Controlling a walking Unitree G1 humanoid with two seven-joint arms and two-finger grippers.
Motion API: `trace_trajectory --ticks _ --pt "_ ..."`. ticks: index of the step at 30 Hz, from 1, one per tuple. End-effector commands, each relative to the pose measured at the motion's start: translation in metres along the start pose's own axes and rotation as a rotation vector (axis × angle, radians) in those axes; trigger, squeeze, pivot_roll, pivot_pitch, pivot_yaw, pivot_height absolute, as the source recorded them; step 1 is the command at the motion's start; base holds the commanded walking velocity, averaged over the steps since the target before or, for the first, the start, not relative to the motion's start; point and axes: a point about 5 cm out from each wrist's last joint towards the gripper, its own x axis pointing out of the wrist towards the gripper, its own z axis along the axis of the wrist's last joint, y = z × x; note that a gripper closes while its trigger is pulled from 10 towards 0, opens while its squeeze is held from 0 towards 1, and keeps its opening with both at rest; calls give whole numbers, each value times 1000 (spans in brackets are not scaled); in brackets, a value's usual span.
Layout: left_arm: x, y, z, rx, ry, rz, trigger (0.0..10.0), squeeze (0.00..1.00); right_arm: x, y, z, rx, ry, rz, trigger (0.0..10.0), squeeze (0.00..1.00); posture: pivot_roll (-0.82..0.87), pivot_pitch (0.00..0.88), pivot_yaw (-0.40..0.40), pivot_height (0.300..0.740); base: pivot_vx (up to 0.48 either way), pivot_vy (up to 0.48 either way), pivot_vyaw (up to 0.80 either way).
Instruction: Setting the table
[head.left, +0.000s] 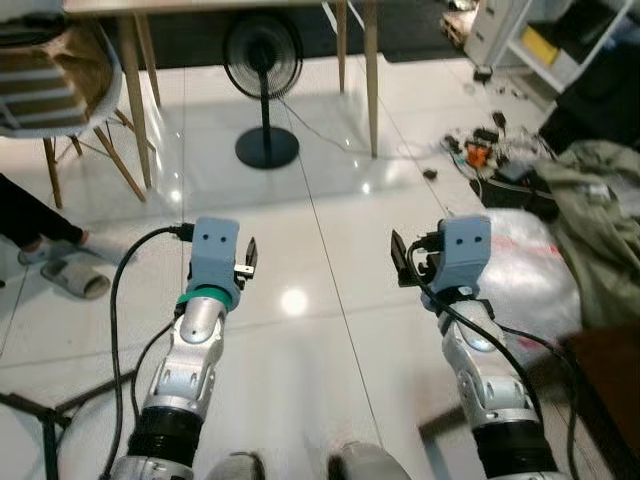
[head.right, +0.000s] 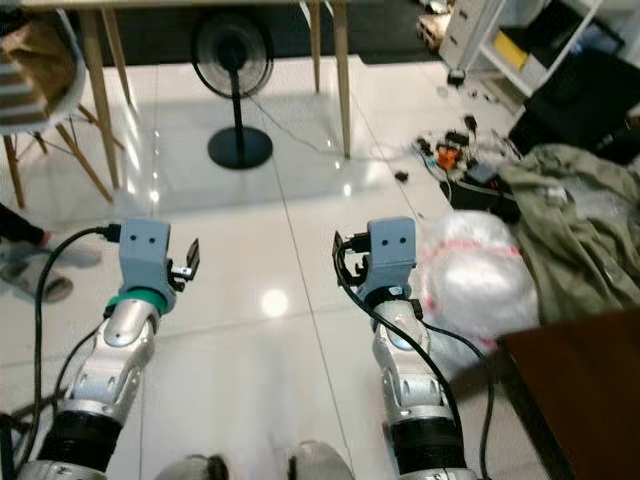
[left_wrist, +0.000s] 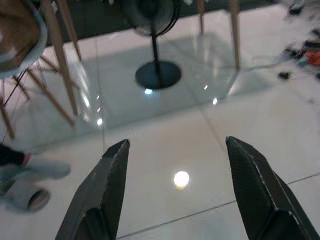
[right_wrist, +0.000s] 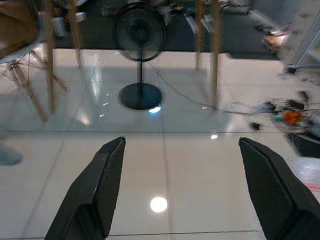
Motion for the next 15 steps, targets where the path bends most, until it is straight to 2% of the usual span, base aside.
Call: trace_trajectory --ticks 1,15 --pt "-1 -3 -3 3 13 -7 10000 0 -2 -4 -5 -6 19 -10 10000 0 -164 0 30 740 480 0 0" --pt "2 -3 -3 1 22 -2 10000 0 -3 -6 -5 -8 20 -14 10000 0 -171 0 35 740 468 0 0"
